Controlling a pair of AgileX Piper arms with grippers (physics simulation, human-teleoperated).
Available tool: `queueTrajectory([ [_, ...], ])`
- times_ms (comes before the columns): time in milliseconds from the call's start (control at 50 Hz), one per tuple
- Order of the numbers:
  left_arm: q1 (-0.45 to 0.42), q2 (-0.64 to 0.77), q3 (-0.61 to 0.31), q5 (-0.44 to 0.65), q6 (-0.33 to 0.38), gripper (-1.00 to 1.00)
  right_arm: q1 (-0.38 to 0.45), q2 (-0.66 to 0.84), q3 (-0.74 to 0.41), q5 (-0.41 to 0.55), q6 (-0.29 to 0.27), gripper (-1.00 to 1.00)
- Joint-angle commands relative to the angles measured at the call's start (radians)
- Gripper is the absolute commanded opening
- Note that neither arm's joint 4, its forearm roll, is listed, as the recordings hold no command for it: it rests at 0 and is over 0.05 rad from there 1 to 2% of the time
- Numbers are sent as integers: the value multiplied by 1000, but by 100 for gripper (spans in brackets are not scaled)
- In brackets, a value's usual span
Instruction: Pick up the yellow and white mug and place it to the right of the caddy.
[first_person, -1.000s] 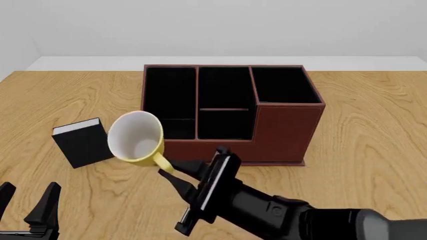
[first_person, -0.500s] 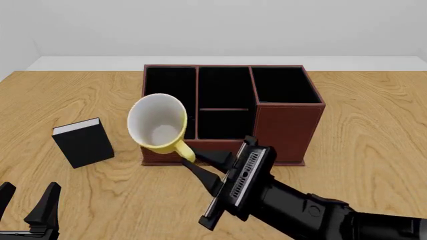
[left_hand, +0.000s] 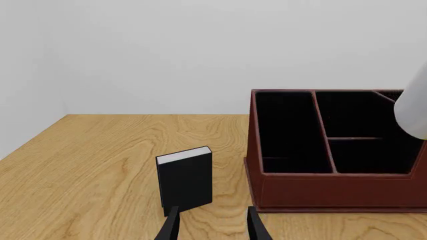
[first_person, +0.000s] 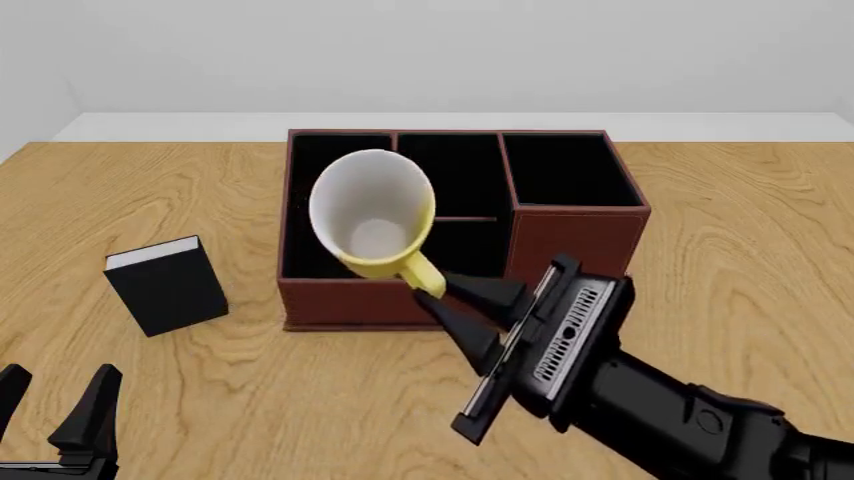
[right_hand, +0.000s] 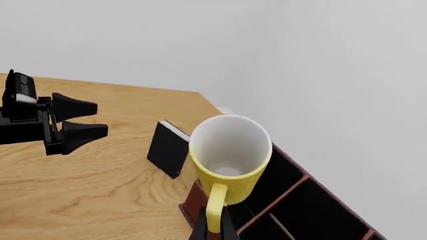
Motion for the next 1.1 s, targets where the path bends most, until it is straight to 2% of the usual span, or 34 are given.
queueTrajectory([
  [20, 0, 0, 0, 0, 0, 100, -32, -79, 12, 38, 2, -100],
  [1100, 0, 0, 0, 0, 0, 100, -174, -284, 31, 183, -3, -100],
])
